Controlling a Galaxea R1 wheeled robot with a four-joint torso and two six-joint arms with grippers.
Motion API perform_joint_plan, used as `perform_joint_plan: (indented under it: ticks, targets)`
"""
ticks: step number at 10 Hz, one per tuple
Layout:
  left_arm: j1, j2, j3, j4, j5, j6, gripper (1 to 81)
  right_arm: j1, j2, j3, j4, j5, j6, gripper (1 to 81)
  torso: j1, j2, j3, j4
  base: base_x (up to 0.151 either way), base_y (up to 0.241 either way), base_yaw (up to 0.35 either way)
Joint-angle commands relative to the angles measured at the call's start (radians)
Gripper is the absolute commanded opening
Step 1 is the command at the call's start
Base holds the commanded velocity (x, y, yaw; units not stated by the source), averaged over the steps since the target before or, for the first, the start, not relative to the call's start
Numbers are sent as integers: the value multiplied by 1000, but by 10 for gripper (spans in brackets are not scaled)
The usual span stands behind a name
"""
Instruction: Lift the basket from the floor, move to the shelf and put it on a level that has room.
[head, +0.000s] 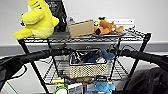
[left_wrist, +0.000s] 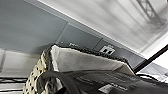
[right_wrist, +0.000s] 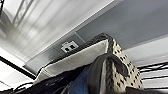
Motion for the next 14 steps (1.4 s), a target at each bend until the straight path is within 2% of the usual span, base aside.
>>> perform_joint_plan:
  ticks: [1,5,7,10,14]
  targets:
    - [-188,-12,20,-4,-5,2,811,183,-9,13,4,-10,1,811,0,0,0,0,0,0,0]
    - [-188,-103,136,6,-11,2,811,177,-121,179,7,13,15,811,0,0,0,0,0,0,0]
    - [-180,-157,205,6,-15,0,811,157,-189,284,13,60,13,811,0,0,0,0,0,0,0]
    - [-148,-229,289,6,-17,0,811,136,-308,439,15,85,15,811,0,0,0,0,0,0,0]
    - [-112,-417,478,26,-40,-1,811,88,-439,615,15,140,15,811,0,0,0,0,0,0,0]
